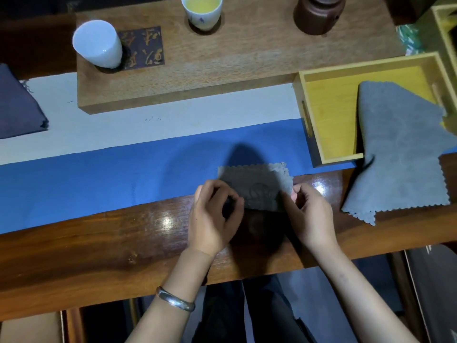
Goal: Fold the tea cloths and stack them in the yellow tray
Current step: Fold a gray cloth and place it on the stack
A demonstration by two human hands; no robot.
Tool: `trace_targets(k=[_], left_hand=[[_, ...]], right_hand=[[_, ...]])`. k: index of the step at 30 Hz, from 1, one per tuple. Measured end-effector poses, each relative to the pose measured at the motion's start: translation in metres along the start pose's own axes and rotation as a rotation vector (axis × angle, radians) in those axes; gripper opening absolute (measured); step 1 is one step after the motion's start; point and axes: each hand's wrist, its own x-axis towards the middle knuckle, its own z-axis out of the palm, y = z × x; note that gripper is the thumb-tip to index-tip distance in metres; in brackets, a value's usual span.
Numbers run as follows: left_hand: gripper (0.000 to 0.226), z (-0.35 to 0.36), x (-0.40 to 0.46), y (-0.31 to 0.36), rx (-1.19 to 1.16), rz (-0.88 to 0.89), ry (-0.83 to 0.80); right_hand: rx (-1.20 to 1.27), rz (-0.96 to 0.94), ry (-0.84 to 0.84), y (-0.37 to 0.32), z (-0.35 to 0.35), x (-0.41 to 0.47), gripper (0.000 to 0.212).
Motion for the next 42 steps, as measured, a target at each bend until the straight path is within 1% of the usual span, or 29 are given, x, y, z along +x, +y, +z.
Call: trace_targets(k=[3, 5, 8, 11, 13, 16, 18, 19, 20, 22, 23, 24, 25, 28, 31, 32, 33, 34, 35, 36, 37, 39, 42], left_hand=[[0.012, 0.005, 0.006, 0.005, -0.039, -0.227, 0.084], [0.024, 0.009, 0.013, 0.007, -0.106, -0.352, 0.099], [0.034, 0.012, 0.023, 0.011, -0.266, -0.444, 0.043], [0.033, 0.013, 0.026, 0.01, -0.397, -0.516, 0.026], [0.032, 0.012, 0.028, 0.009, -0.572, -0.529, 0.008], [0.037, 0.003, 0.033, 0.013, -0.821, -0.462, -0.009], [0.038, -0.005, 0.04, 0.019, -0.934, -0.445, -0.003], [0.039, -0.008, 0.046, 0.021, -0.971, -0.442, 0.002], [0.042, -0.012, 0.052, 0.024, -1.002, -0.435, 0.005], [0.044, -0.017, 0.066, 0.026, -1.076, -0.416, 0.008], [0.045, -0.02, 0.072, 0.026, -1.099, -0.409, 0.009], [0.045, -0.021, 0.079, 0.025, -1.101, -0.409, 0.017], [0.046, -0.022, 0.086, 0.025, -1.088, -0.412, 0.028], [0.048, -0.024, 0.107, 0.024, -1.106, -0.44, 0.021], [0.048, -0.023, 0.13, 0.022, -1.076, -0.475, -0.036], [0.042, -0.021, 0.137, 0.021, -1.023, -0.489, -0.055], [0.029, -0.018, 0.143, 0.018, -0.953, -0.498, -0.068], [0.015, -0.015, 0.149, 0.016, -0.902, -0.498, -0.087], [0.009, -0.011, 0.156, 0.014, -0.858, -0.494, -0.095], [0.007, -0.007, 0.162, 0.013, -0.818, -0.501, -0.092], [0.001, -0.003, 0.168, 0.012, -0.757, -0.521, -0.077], [0.014, 0.008, 0.18, 0.009, -0.616, -0.592, -0.028], [0.026, 0.023, 0.192, 0.006, -0.464, -0.625, 0.001]], right_hand=[[-0.066, -0.063, 0.042, -0.005, 0.002, 0.002, 0.015], [-0.11, -0.101, 0.06, -0.008, 0.004, 0.003, 0.014], [-0.141, -0.087, 0.051, -0.01, 0.005, 0.005, 0.013], [-0.105, -0.049, 0.041, -0.012, 0.003, 0.007, 0.013], [0.006, 0.01, 0.024, -0.012, -0.001, 0.008, 0.015], [0.188, 0.104, -0.025, -0.016, -0.01, 0.009, 0.022], [0.211, 0.13, -0.073, -0.02, -0.016, 0.013, 0.025], [0.224, 0.152, -0.109, -0.025, -0.019, 0.017, 0.023], [0.289, 0.191, -0.151, -0.032, -0.021, 0.021, 0.019], [0.63, 0.354, -0.269, -0.05, -0.026, 0.031, 0.016], [0.811, 0.435, -0.342, -0.059, -0.028, 0.036, 0.016], [0.932, 0.487, -0.404, -0.067, -0.031, 0.041, 0.017], [0.992, 0.511, -0.448, -0.072, -0.033, 0.048, 0.018], [1.079, 0.515, -0.501, -0.085, -0.033, 0.065, 0.02], [1.173, 0.494, -0.492, -0.091, -0.029, 0.084, 0.021], [1.17, 0.476, -0.461, -0.092, -0.029, 0.09, 0.019], [1.117, 0.451, -0.411, -0.091, -0.027, 0.098, 0.016], [1.016, 0.422, -0.35, -0.091, -0.027, 0.105, 0.012], [0.881, 0.384, -0.275, -0.091, -0.026, 0.112, 0.007], [0.756, 0.342, -0.202, -0.09, -0.026, 0.119, 0.008], [0.637, 0.3, -0.138, -0.089, -0.026, 0.127, 0.017], [0.419, 0.209, -0.038, -0.09, -0.028, 0.142, 0.029], [-0.036, -0.01, 0.124, -0.091, -0.03, 0.162, 0.026]])
